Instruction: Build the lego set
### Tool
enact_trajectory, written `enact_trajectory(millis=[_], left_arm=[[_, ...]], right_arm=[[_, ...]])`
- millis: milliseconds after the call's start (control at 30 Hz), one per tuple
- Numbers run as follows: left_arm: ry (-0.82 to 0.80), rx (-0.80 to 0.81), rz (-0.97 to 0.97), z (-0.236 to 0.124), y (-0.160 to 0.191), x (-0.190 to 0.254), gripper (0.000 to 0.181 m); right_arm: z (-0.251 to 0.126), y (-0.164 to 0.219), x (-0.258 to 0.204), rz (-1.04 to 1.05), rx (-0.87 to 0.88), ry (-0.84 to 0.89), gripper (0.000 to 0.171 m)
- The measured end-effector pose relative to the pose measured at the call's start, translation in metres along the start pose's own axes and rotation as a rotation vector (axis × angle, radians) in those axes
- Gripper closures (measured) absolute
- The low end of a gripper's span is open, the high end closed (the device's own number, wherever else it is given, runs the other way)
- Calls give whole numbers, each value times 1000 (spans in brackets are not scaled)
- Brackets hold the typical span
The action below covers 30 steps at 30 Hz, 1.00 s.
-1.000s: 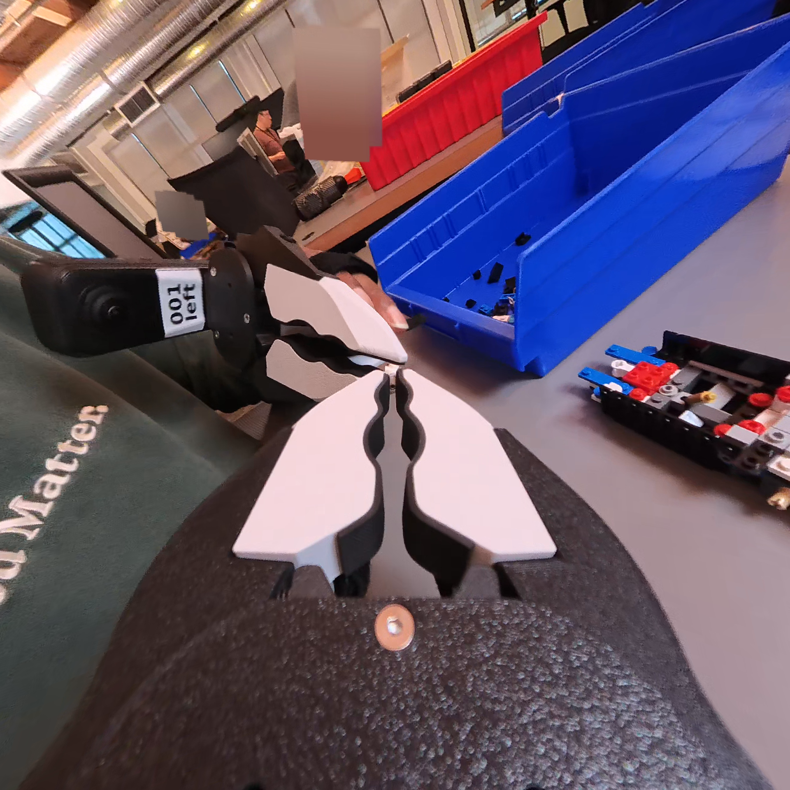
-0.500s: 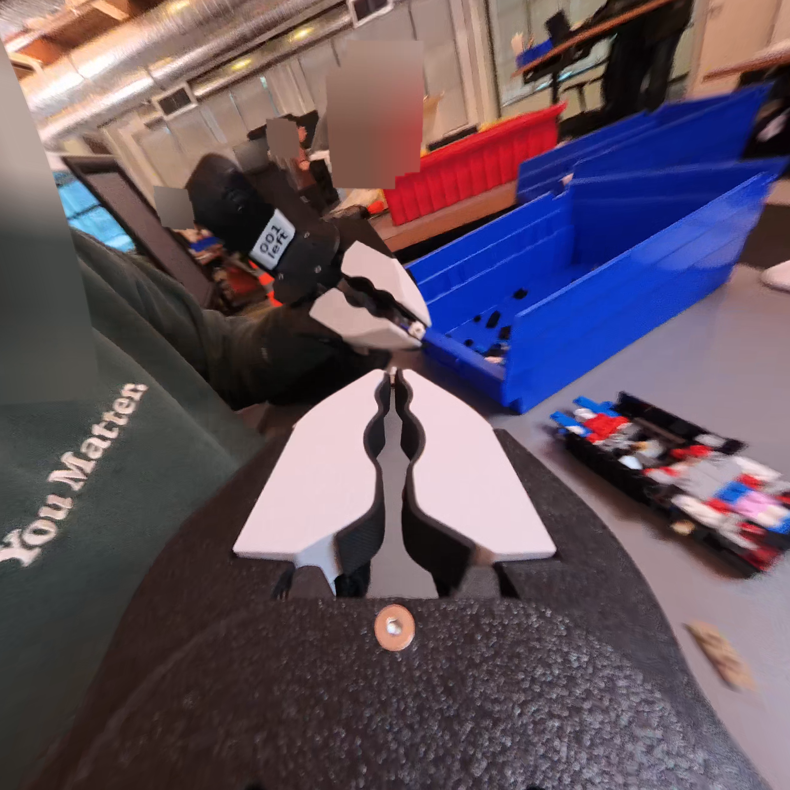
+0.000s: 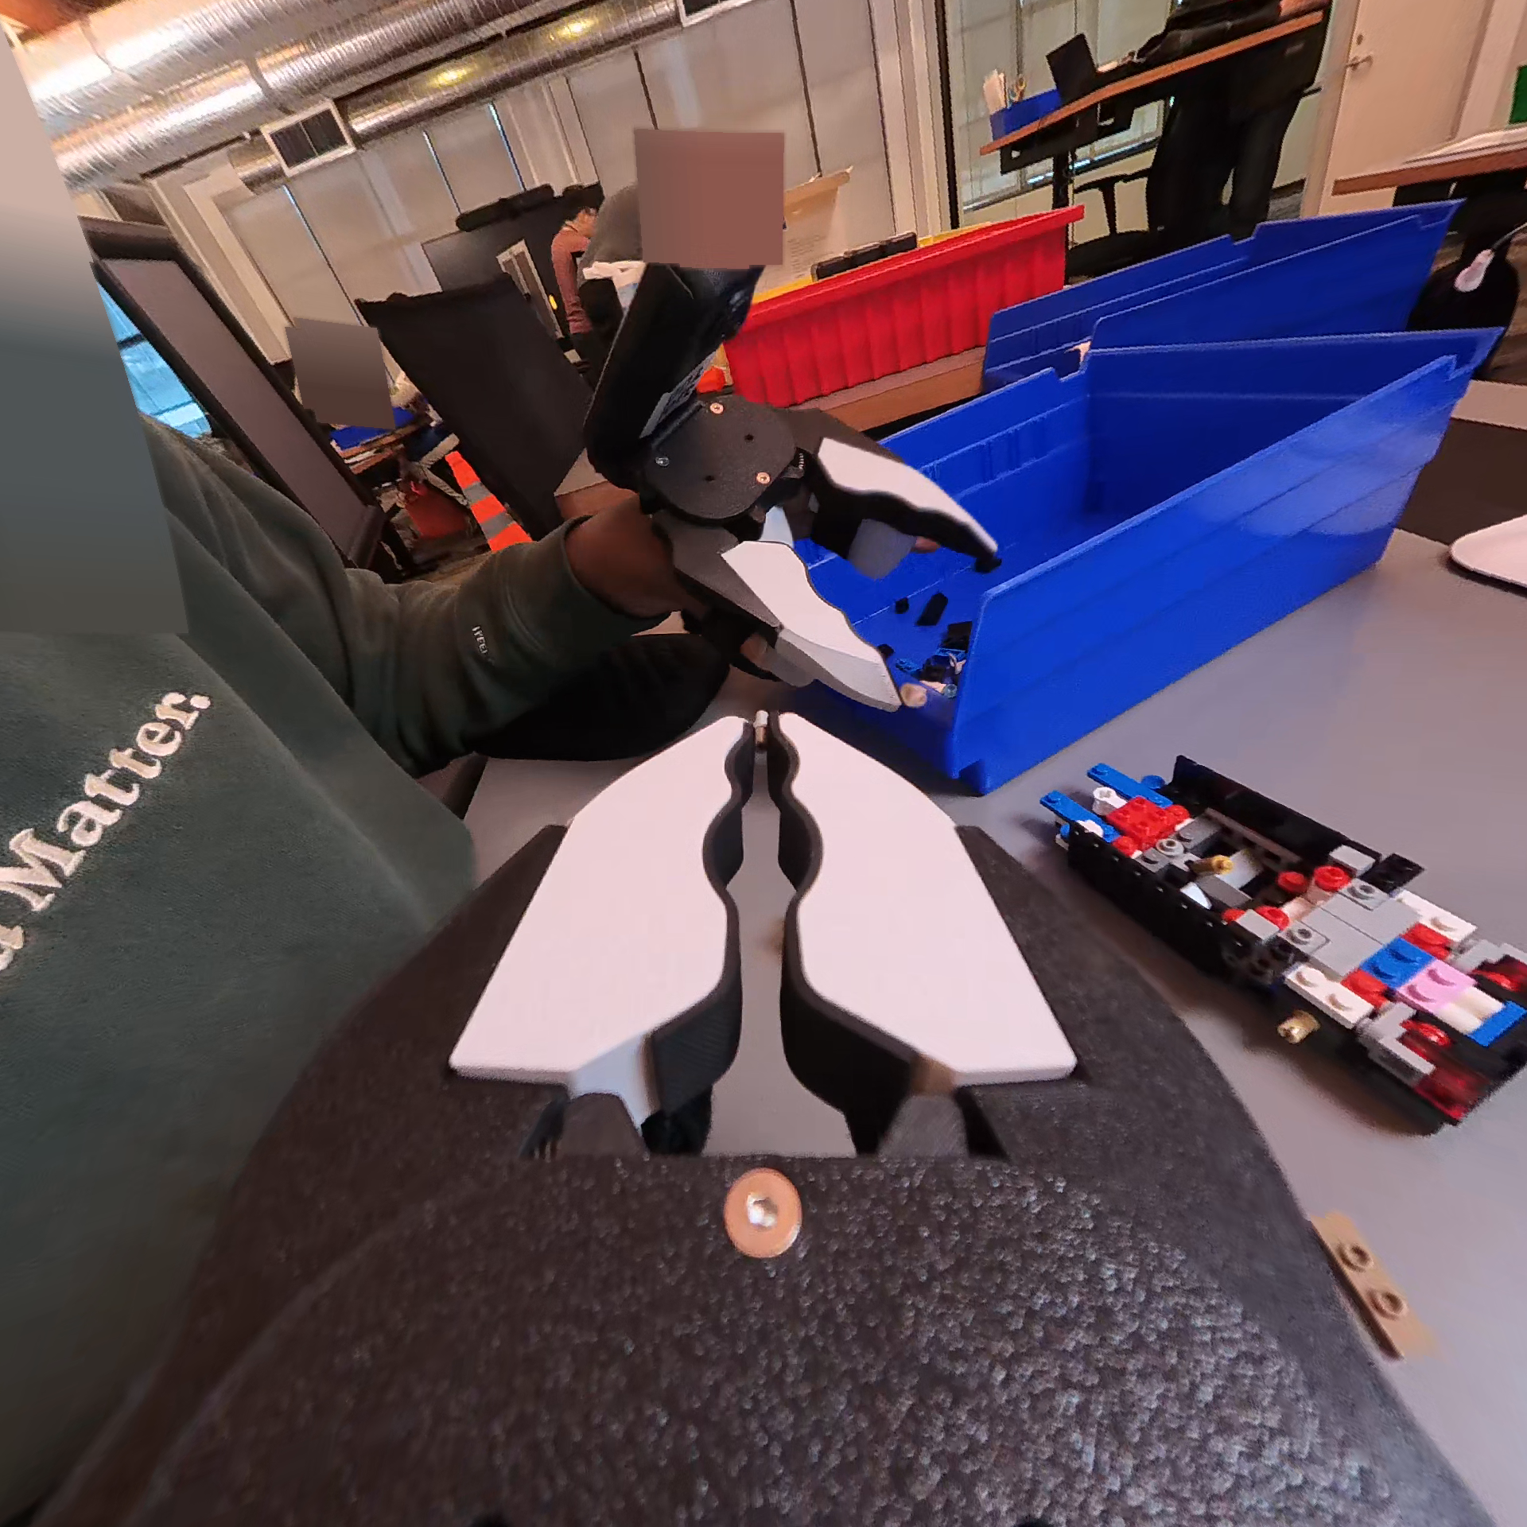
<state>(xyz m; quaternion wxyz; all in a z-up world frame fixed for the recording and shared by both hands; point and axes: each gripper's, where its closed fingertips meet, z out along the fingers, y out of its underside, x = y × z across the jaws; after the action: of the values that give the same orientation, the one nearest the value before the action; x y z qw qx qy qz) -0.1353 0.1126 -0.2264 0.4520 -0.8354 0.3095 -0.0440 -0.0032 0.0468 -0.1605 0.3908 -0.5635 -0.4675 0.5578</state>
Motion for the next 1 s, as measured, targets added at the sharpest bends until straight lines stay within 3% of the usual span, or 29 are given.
enact_trajectory(millis=[67, 167, 267, 367, 467, 533, 633, 700, 833, 1000], left_arm=[[-40, -3, 21, -1, 0, -5, 93], [-103, 49, 7, -7, -8, -17, 114], [-136, 46, 12, -10, -6, -24, 118], [-94, 128, 55, -16, -20, -13, 143], [97, 178, 94, -19, -28, 22, 149], [154, 110, 103, -8, -16, 34, 138], [-11, 57, 136, 5, -6, 11, 146], [-37, 71, 88, 5, -9, 5, 150], [-35, 160, 96, -4, -22, 7, 156], [204, 437, 346, -33, -58, 81, 159]], right_arm=[[1, 2, -1, -4, -6, -3, 168], [2, 4, -1, -2, -13, -9, 168], [3, 6, 1, -2, -21, -1, 168], [3, 8, 3, 0, -29, 7, 168], [3, 9, 3, 3, -37, 7, 168], [4, 11, 2, 5, -45, 4, 168], [6, 14, 1, 3, -61, -1, 168], [7, 15, 1, 1, -66, -3, 168], [6, 15, 1, 1, -65, 4, 168], [9, 15, 1, 46, -47, 3, 168]])
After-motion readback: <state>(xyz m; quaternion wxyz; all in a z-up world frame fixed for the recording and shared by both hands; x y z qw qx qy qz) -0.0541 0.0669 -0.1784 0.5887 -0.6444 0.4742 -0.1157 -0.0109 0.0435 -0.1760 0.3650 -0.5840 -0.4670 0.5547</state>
